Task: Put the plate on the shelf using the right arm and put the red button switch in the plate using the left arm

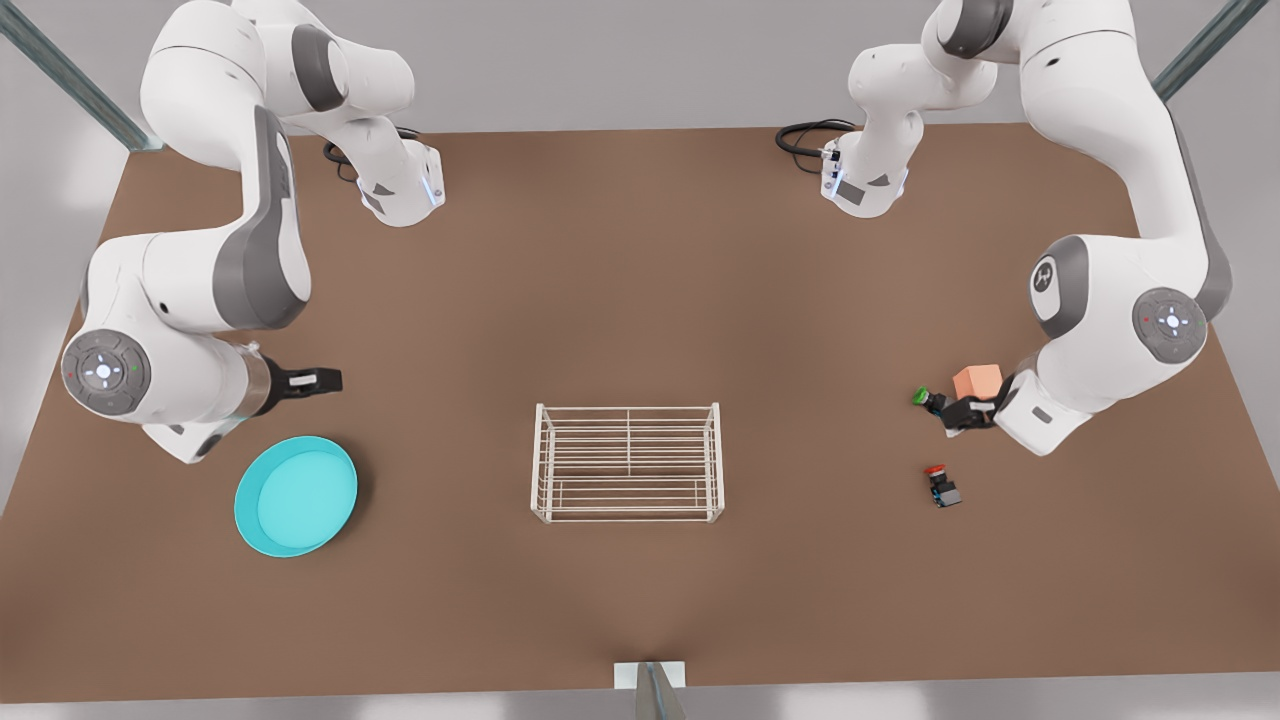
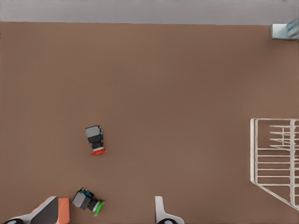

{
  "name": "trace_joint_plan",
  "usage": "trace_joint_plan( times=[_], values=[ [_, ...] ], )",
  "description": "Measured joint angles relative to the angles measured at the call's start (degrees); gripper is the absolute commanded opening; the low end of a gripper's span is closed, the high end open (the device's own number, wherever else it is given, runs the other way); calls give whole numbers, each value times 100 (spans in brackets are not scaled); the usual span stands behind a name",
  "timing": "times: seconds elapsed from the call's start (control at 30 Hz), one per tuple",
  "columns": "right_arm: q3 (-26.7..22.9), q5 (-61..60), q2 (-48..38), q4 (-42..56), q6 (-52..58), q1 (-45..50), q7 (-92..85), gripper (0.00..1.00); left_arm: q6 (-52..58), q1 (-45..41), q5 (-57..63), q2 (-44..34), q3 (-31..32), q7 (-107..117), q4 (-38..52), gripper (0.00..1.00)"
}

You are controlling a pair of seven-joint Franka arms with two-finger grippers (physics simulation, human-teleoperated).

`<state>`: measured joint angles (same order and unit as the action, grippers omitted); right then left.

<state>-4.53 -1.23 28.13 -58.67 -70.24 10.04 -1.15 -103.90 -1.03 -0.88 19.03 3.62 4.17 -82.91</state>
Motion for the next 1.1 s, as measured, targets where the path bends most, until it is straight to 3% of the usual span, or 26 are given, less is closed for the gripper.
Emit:
trace_joint_plan(
  times=[0.13, 0.4, 0.53, 0.67, 0.97, 1.03, 1.1],
  values=[
    [-17, -9, 85, -458, -469, -134, -65, 100, -194, -19, 1, 202, 6, 66, 22, 100],
    [-354, -516, 1589, -1105, -2551, -1333, -698, 100, -386, -94, 290, 918, 15, 189, -15, 100],
    [-460, -629, 1675, -1467, -3243, -1557, -1036, 100, -522, 17, 346, 1178, 5, 238, -158, 100],
    [-1017, -1661, 1476, -2326, -3704, -1725, -1732, 100, -804, 258, 358, 1319, -3, 281, -267, 100],
    [-1119, -2223, 2093, -2408, -4954, -1725, -3371, 99, -1179, 287, 540, 1708, -8, 473, -148, 100],
    [-1121, -2265, 2119, -2397, -5127, -1704, -3649, 65, -1236, 335, 574, 1805, -10, 520, -101, 100],
    [-1132, -2412, 2123, -2400, -5202, -1716, -3882, 62, -1280, 380, 594, 1901, -15, 562, -86, 100]
  ],
)
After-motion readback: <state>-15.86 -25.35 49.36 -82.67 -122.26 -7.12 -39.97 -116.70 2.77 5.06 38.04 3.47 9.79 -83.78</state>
